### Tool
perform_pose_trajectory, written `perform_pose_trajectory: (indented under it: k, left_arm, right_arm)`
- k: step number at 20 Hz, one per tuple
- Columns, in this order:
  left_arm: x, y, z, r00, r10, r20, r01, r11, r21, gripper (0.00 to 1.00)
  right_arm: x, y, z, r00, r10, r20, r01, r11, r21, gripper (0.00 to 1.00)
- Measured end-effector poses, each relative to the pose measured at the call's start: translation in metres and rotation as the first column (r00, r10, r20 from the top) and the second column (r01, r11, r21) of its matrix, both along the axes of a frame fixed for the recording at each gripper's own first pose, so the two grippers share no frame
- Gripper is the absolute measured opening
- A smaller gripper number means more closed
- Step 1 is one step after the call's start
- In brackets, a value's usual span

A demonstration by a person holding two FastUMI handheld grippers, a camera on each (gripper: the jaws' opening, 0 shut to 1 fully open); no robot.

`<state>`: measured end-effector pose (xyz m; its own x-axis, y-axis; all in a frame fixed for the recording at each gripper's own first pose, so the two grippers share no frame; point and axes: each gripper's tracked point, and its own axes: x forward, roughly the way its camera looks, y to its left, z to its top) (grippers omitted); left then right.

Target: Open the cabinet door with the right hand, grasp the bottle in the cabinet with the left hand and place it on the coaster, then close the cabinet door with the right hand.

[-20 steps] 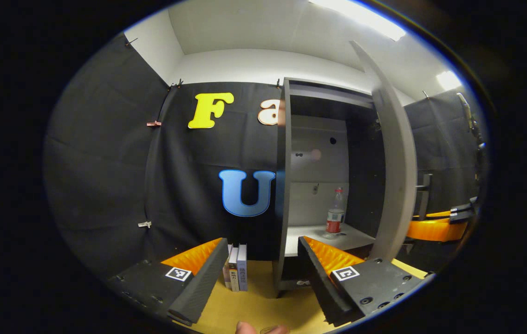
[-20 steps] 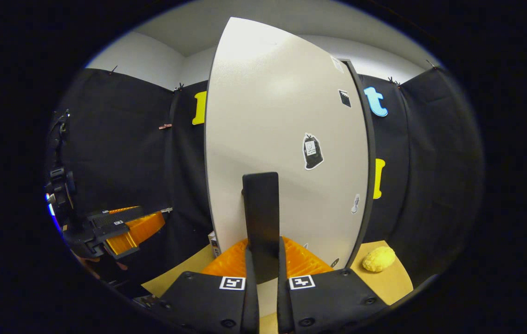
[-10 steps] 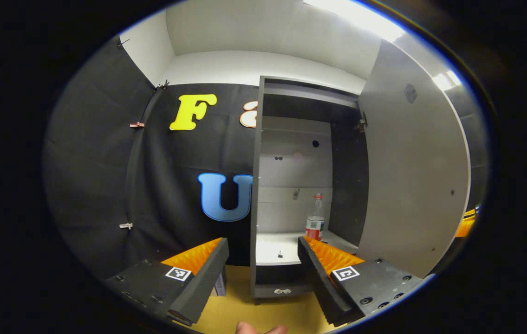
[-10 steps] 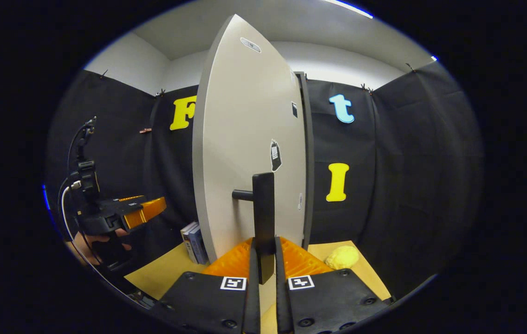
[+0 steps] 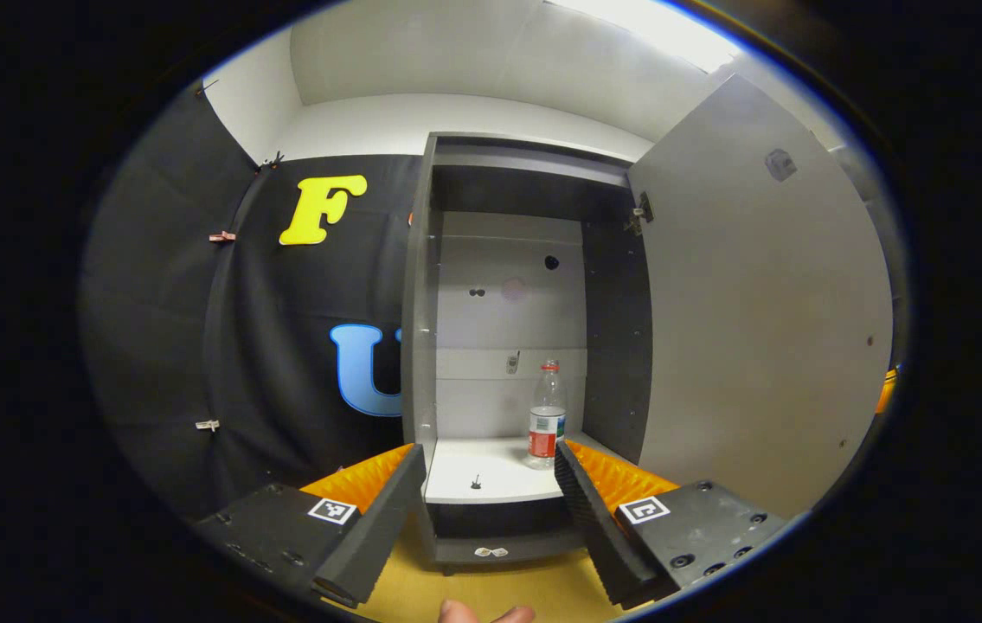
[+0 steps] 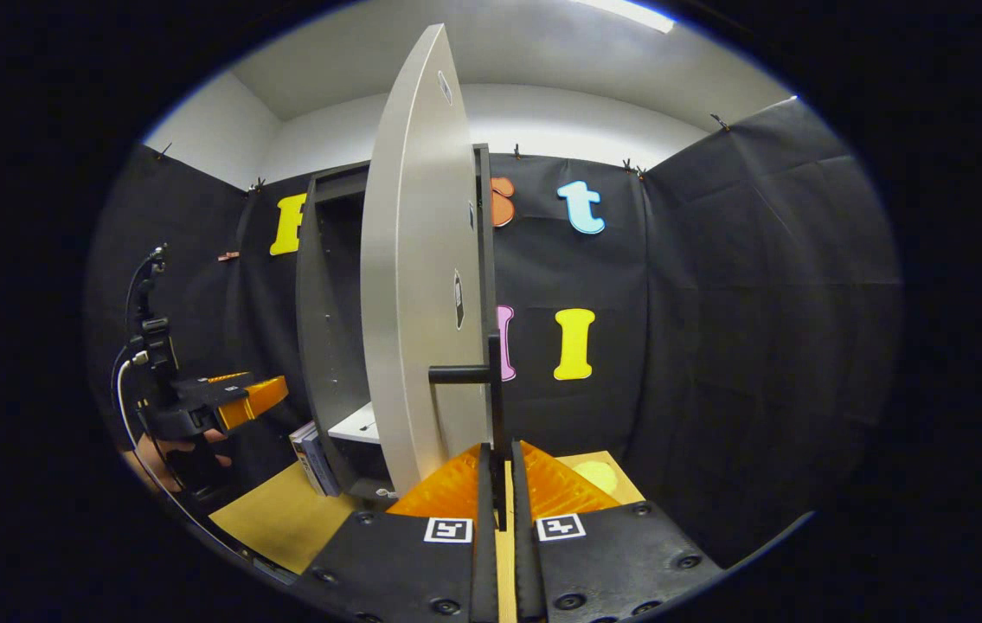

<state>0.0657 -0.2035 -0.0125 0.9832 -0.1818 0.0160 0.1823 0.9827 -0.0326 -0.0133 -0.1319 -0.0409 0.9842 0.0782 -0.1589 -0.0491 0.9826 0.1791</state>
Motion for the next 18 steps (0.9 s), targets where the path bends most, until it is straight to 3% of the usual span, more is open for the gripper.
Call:
perform_pose_trajectory:
  k: [3, 4, 5, 10, 11, 12, 15, 18]
  left_arm:
    - [0.012, -0.02, 0.0, 1.0, -0.013, 0.002, 0.013, 1.0, 0.017, 0.94]
    - [0.016, -0.027, -0.002, 1.0, -0.017, 0.002, 0.017, 1.0, 0.022, 0.92]
    - [0.02, -0.034, -0.002, 1.0, -0.023, 0.003, 0.023, 0.999, 0.025, 0.92]
    - [0.047, -0.072, -0.005, 0.998, -0.053, 0.032, 0.051, 0.997, 0.065, 0.94]
    - [0.055, -0.08, -0.005, 0.998, -0.056, 0.038, 0.053, 0.996, 0.076, 0.94]
    - [0.064, -0.085, -0.007, 0.998, -0.054, 0.043, 0.05, 0.995, 0.088, 0.92]
    - [0.096, -0.103, -0.014, 0.997, -0.055, 0.045, 0.05, 0.994, 0.102, 0.93]
    - [0.128, -0.12, -0.029, 0.999, -0.049, 0.022, 0.047, 0.994, 0.094, 0.93]
  right_arm:
    - [0.005, -0.01, -0.003, 1.0, 0.003, 0.001, -0.003, 1.0, 0.004, 0.12]
    - [0.004, -0.008, -0.001, 1.0, 0.016, 0.004, -0.016, 1.0, 0.008, 0.01]
    - [0.004, -0.006, 0.0, 1.0, 0.027, 0.008, -0.027, 1.0, 0.004, 0.12]
    - [-0.007, -0.019, 0.008, 0.999, 0.04, 0.037, -0.038, 0.998, -0.057, 0.16]
    - [-0.013, -0.024, 0.008, 0.999, 0.035, 0.037, -0.033, 0.999, -0.037, 0.36]
    - [-0.019, -0.035, 0.004, 1.0, 0.011, 0.028, -0.011, 1.0, -0.022, 0.42]
    - [-0.027, -0.073, 0.007, 0.995, -0.086, 0.051, 0.087, 0.996, -0.02, 0.95]
    - [-0.025, -0.116, 0.025, 0.961, -0.214, 0.177, 0.224, 0.974, -0.036, 0.99]
